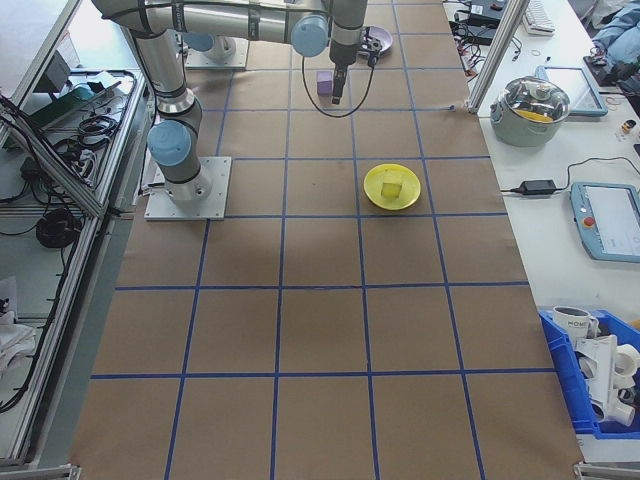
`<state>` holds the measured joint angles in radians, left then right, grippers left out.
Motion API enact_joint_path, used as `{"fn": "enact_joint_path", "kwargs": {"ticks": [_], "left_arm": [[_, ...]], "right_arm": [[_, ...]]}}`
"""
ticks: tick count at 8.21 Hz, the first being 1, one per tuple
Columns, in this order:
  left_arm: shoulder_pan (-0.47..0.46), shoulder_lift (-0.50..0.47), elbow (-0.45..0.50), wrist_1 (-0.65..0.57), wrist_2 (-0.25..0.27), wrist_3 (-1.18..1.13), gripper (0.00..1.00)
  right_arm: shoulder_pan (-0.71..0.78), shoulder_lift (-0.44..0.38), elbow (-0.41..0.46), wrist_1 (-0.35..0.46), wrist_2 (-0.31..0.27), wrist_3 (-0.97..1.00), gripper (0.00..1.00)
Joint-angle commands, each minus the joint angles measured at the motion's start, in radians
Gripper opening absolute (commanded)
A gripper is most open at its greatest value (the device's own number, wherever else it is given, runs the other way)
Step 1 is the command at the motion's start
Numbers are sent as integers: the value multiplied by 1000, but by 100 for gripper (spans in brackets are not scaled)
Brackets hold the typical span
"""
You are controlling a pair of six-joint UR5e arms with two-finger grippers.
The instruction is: Sort blocks by color into plates
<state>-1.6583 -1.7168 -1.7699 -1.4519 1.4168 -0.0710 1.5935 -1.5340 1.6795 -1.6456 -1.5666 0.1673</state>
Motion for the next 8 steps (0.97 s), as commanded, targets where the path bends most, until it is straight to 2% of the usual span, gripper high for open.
{"fn": "enact_joint_path", "kwargs": {"ticks": [1,2,4,6,7,8], "left_arm": [[-26,-84,0,11,-2,-52,100],[-29,-108,-2,16,-1,-52,100],[-93,-133,-14,25,11,-44,100],[-110,-159,-55,127,69,5,100],[-113,-190,-69,181,70,20,100],[-113,-202,-74,183,71,23,100]], "right_arm": [[-24,-89,-10,73,-21,-17,100],[-27,-87,-21,73,-39,-17,100],[-24,-83,-111,178,-39,-17,100],[-23,-83,-110,187,-32,-15,100],[-23,-81,-110,188,-36,-15,100],[-23,-83,-109,188,-36,-15,100]]}}
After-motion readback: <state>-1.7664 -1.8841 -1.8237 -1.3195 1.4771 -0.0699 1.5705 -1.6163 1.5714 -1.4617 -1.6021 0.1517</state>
